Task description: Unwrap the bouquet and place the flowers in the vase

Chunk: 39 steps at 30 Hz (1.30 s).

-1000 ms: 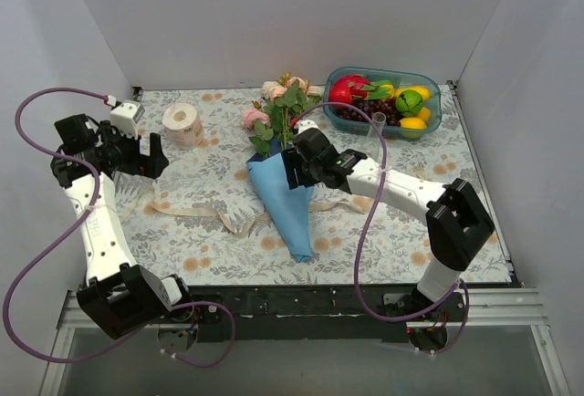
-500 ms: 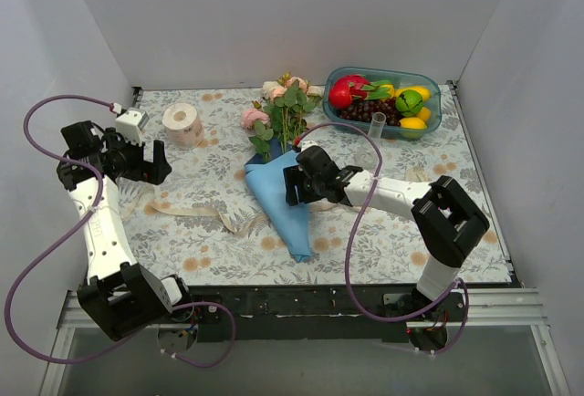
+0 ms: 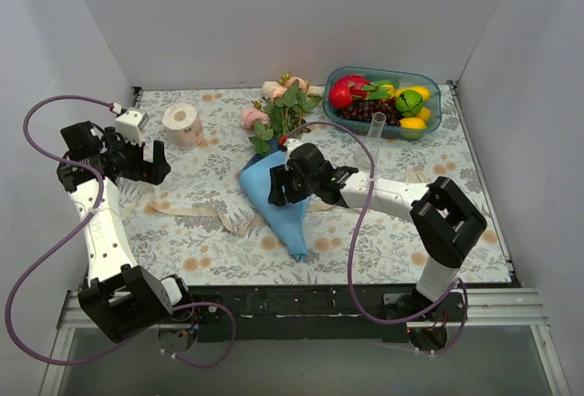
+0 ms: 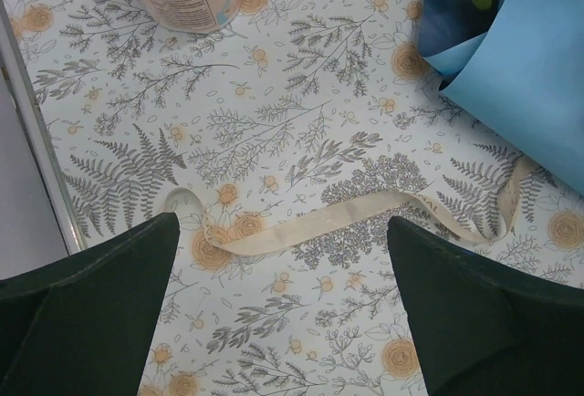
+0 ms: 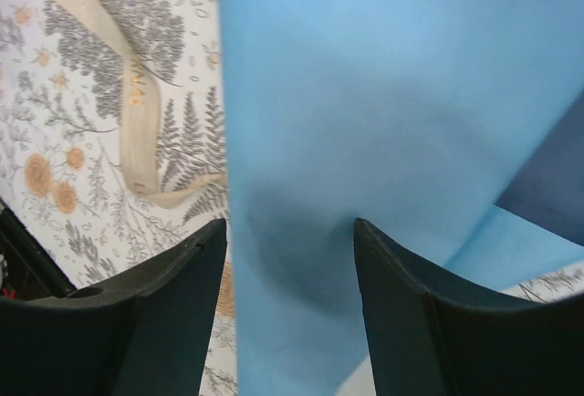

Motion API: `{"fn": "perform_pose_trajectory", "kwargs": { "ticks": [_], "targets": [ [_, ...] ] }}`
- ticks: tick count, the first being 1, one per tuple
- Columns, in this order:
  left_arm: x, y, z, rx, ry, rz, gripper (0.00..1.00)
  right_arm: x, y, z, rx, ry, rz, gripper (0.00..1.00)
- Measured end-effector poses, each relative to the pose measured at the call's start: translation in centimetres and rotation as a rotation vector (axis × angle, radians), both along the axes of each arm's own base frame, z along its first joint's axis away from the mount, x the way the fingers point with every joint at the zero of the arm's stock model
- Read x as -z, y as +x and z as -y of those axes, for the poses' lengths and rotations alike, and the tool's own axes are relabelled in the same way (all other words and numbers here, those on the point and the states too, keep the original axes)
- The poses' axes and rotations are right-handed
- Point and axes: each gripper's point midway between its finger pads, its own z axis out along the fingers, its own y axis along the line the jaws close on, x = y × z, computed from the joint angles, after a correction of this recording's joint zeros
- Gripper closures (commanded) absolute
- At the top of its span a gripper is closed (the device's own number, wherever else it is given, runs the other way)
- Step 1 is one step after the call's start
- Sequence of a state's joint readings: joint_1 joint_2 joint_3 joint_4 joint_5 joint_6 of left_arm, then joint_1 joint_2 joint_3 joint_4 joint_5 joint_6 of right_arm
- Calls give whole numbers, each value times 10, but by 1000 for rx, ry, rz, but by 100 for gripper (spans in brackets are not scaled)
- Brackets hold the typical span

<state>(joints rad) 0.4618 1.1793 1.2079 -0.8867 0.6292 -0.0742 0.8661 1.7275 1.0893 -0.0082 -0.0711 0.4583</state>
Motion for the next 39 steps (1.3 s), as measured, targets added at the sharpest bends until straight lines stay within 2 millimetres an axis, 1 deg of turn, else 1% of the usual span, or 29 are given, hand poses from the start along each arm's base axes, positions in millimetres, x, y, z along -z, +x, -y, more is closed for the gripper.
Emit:
{"fn": "perform_pose_trajectory", "kwargs": {
  "ticks": [3,5,7,8,10,12,14,16,17,21,23,25,27,29,31,35,39],
  "targets": [
    [1,0,0,-1,1,0,2,-12,-7,-18,-56,19,26,36],
    [0,0,0,-1,2,2,2,-18,-12,-26,-77,22,39,35],
    [-1,0,0,-1,3,5,2,-16,-15,-25,-71,-3,43,33],
    [-1,0,0,-1,4,5,2,-13,-15,-21,-57,-24,43,32],
    [-1,-1,0,-1,5,7,2,-9,-7,-6,-10,-71,40,30],
    [-1,-1,0,-2,6,9,2,-11,6,14,50,-98,54,30],
    [-2,-1,0,-2,6,9,2,-20,20,31,101,-110,81,31],
    [-2,-1,0,-1,5,10,2,-31,37,43,145,-116,105,31],
    [-2,-1,0,0,4,9,2,-35,44,44,156,-121,110,31],
    [-2,-1,1,2,2,9,2,-64,90,33,204,-109,163,31],
    [0,-2,1,2,0,6,2,-79,114,24,224,-98,195,31],
    [4,-4,2,3,-2,-1,2,-91,137,15,243,-94,220,32],
    [8,-5,3,4,-4,-9,2,-95,153,8,250,-98,235,34],
    [10,-6,3,4,-2,-14,2,-94,166,3,258,-111,239,35],
    [11,-6,2,4,-2,-15,2,-87,170,2,258,-140,220,36],
    [15,-6,2,6,-1,-18,2,-63,164,9,263,-227,159,39],
    [20,-6,2,6,-1,-19,2,-41,155,20,280,-317,114,40]
  ]
}}
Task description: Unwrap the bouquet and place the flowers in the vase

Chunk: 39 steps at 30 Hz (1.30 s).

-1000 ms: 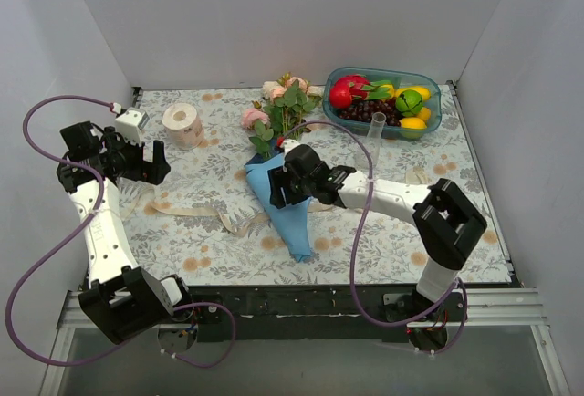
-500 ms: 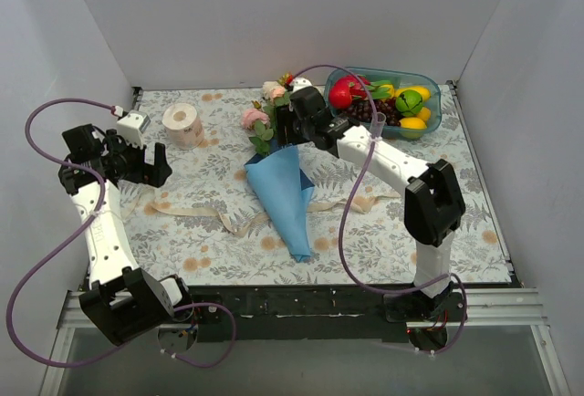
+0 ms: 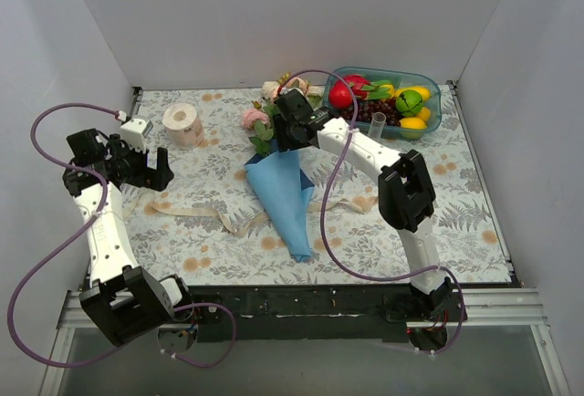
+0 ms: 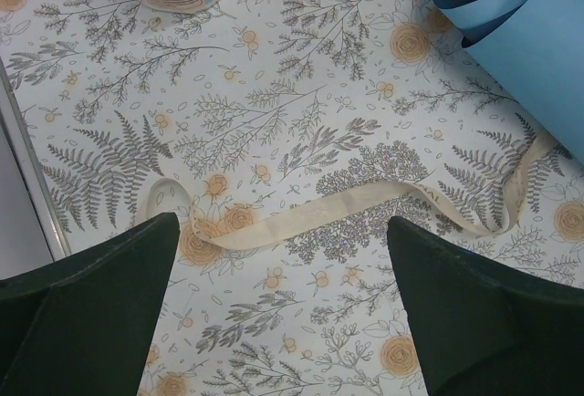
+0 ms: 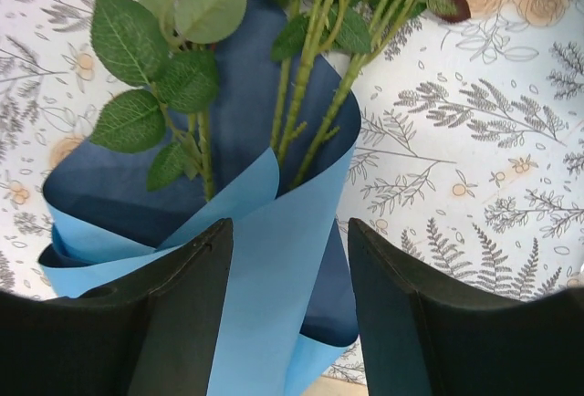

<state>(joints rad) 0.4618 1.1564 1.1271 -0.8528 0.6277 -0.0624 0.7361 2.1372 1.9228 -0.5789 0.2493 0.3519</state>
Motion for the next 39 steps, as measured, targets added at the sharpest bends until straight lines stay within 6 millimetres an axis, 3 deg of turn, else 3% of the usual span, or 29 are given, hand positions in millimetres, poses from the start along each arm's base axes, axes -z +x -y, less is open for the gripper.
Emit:
{"fn": "perform_pose_trajectory", "kwargs": {
  "ticks": [4,20,28,33,37,39],
  "targets": [
    [2,-1,0,2,0,-4,2,10,-4,4,18,-35,-20,40],
    [8,-5,2,11,13,5,2,2,11,-6,28,-14,7,40],
    [10,-6,2,11,11,0,2,19,10,-5,33,-45,-31,46],
    [10,-6,2,13,14,2,2,25,6,-2,47,-48,-56,62],
    [10,-5,2,13,15,4,2,39,-2,2,52,-65,-94,95],
    [10,-5,2,13,14,5,2,42,-7,5,55,-73,-115,99]
  ]
}}
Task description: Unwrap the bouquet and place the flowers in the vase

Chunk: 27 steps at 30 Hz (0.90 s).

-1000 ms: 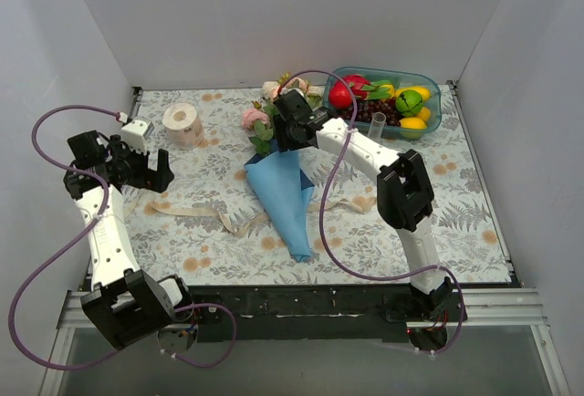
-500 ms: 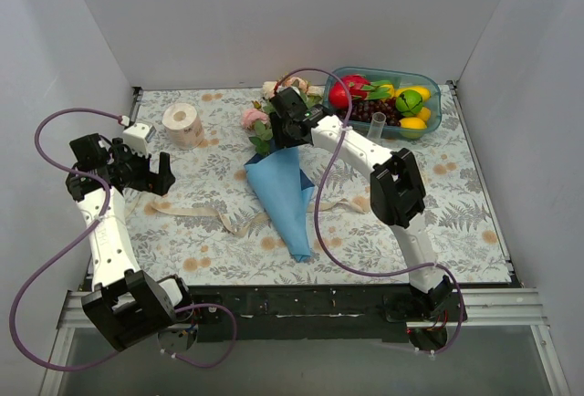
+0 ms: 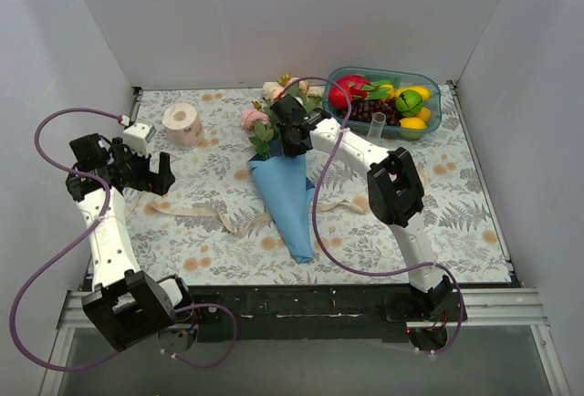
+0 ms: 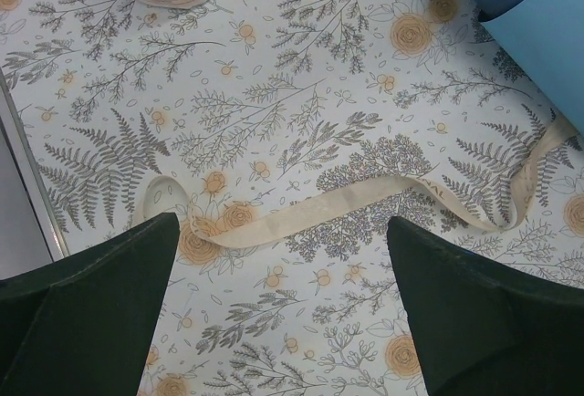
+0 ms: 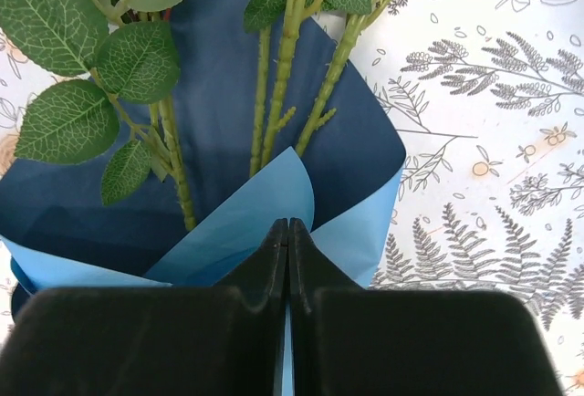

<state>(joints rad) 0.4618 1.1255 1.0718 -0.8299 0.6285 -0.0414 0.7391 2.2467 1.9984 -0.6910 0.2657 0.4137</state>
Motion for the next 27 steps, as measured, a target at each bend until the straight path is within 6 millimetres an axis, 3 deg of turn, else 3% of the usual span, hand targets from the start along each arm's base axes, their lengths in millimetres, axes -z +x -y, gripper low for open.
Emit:
{"fn": "perform_pose_trajectory", "kwargs": {
  "ticks": [6,8,10,14,19,20,22,24,27],
  "targets": [
    [-2,-1,1,0,3,7,2,-4,-2,0,0,-1,-5,99],
    [-3,-1,1,0,3,10,2,-15,-1,-3,-8,9,6,99],
    [-3,-1,1,0,4,11,2,-39,5,-11,-17,39,42,99],
    [-3,-1,1,-2,3,13,2,-109,13,-36,-61,151,182,99],
    [-4,1,0,-5,2,20,2,-162,-17,-39,-123,214,263,99],
    [-5,1,0,-6,2,21,2,-168,-24,-37,-133,220,272,85],
    [-5,1,0,-7,-1,23,2,-171,-35,-29,-135,206,275,69],
    [-5,2,1,-6,-5,24,2,-162,-38,-19,-116,176,267,61],
    [-6,2,1,-6,-5,26,2,-110,-52,8,-106,90,195,50]
  ]
}}
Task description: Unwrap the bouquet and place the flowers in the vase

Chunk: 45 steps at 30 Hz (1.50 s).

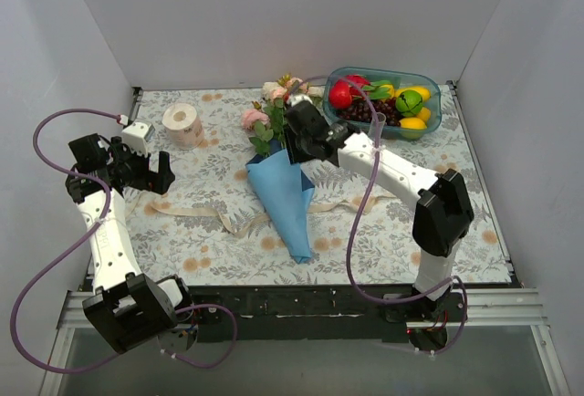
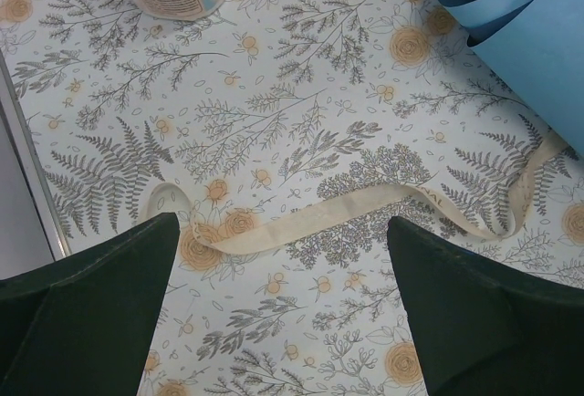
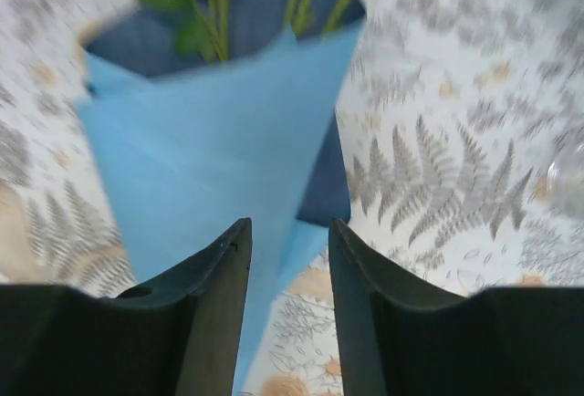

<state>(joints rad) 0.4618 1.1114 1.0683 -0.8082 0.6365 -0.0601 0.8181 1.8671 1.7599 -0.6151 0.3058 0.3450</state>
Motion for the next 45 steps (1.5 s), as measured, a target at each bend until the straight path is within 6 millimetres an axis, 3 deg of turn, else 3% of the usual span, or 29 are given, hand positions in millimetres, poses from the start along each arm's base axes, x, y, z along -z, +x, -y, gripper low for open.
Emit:
{"fn": "perform_pose_trajectory", "kwargs": {
  "ticks": [2,4,7,10,16,24,28,32,37,41,45],
  "targets": [
    [0,0,0,0,0,0,2,42,-21,21,-9,-45,-68,48],
    [2,-1,0,0,-2,-4,2,89,-58,47,-29,-75,-175,48],
    [5,-2,1,1,-4,-11,2,118,-101,68,-75,-54,-269,47],
    [5,-2,1,2,-3,-11,2,119,-129,67,-144,53,-295,46],
    [5,-2,1,2,-4,-15,2,100,-158,49,-288,280,-261,46],
    [6,-4,1,2,-5,-19,2,105,-166,27,-372,375,-295,47],
    [6,-6,2,0,-7,-26,2,110,-167,26,-371,356,-296,47],
    [6,-8,3,0,-8,-27,2,107,-179,30,-374,180,-196,46],
    [6,-8,4,0,-12,-28,2,94,-221,17,-468,-62,-6,46],
    [3,-10,4,-1,-10,-22,2,119,-248,29,-517,-322,94,47],
    [-3,-12,6,0,1,-2,2,148,-251,48,-526,-632,185,47]
  ]
}}
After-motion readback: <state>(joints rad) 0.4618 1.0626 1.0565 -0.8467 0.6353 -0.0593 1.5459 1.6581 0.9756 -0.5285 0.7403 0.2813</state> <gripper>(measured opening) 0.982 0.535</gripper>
